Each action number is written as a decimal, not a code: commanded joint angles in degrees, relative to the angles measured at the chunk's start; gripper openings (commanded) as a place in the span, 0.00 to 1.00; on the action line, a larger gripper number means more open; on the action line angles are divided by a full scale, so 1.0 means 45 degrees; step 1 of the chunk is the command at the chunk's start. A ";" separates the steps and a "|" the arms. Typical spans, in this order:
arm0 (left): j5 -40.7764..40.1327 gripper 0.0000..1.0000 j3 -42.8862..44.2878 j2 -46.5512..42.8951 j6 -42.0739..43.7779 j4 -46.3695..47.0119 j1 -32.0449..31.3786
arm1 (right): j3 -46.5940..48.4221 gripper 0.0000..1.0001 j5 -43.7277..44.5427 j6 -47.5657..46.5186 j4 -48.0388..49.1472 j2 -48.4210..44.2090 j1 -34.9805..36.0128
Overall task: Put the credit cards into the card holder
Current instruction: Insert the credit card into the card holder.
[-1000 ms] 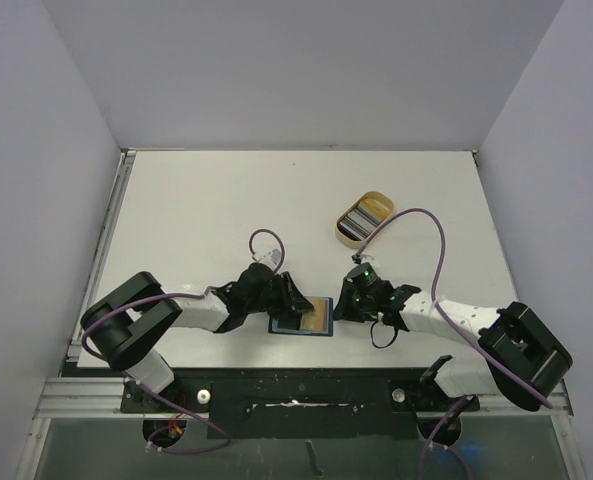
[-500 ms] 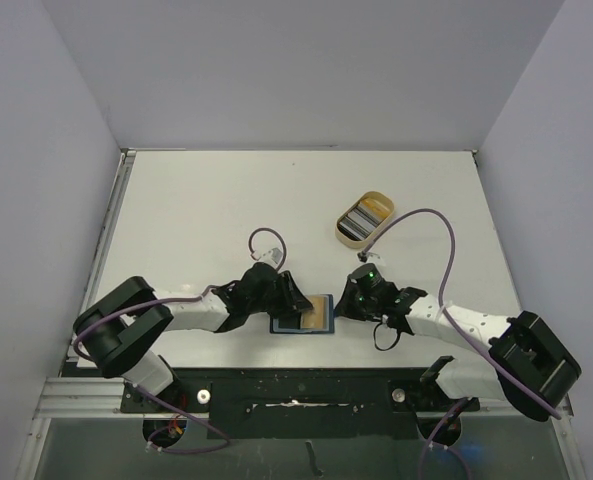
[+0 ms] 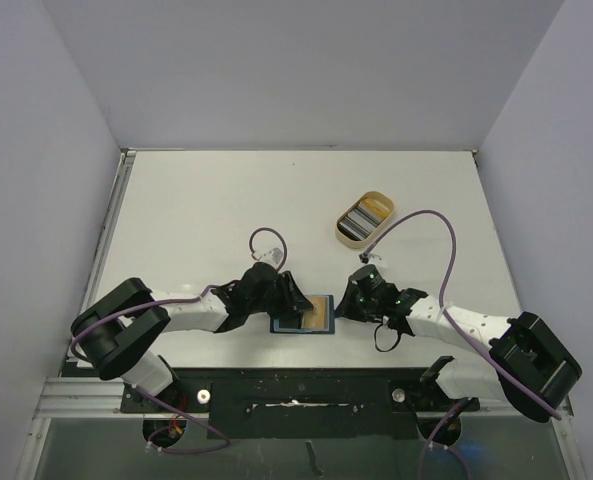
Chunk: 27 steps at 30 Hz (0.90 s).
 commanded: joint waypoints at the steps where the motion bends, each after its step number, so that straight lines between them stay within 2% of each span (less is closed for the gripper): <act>1: 0.0375 0.36 0.0196 0.0103 -0.0126 0.0946 -0.0131 | -0.0048 0.13 0.0427 0.0114 0.0435 -0.0286 0.0112; 10: 0.0854 0.36 0.0208 0.0452 -0.0259 0.1733 -0.0208 | -0.0101 0.13 0.0315 0.0115 0.0607 -0.0196 0.0139; 21: -0.0190 0.37 0.0249 -0.0448 0.0153 -0.0098 -0.0200 | -0.0292 0.13 0.0388 0.0212 0.0612 -0.0390 0.0178; 27: 0.0244 0.37 0.0208 0.0013 -0.0010 0.0342 -0.0203 | -0.0322 0.13 0.0413 0.0251 0.0587 -0.0461 0.0182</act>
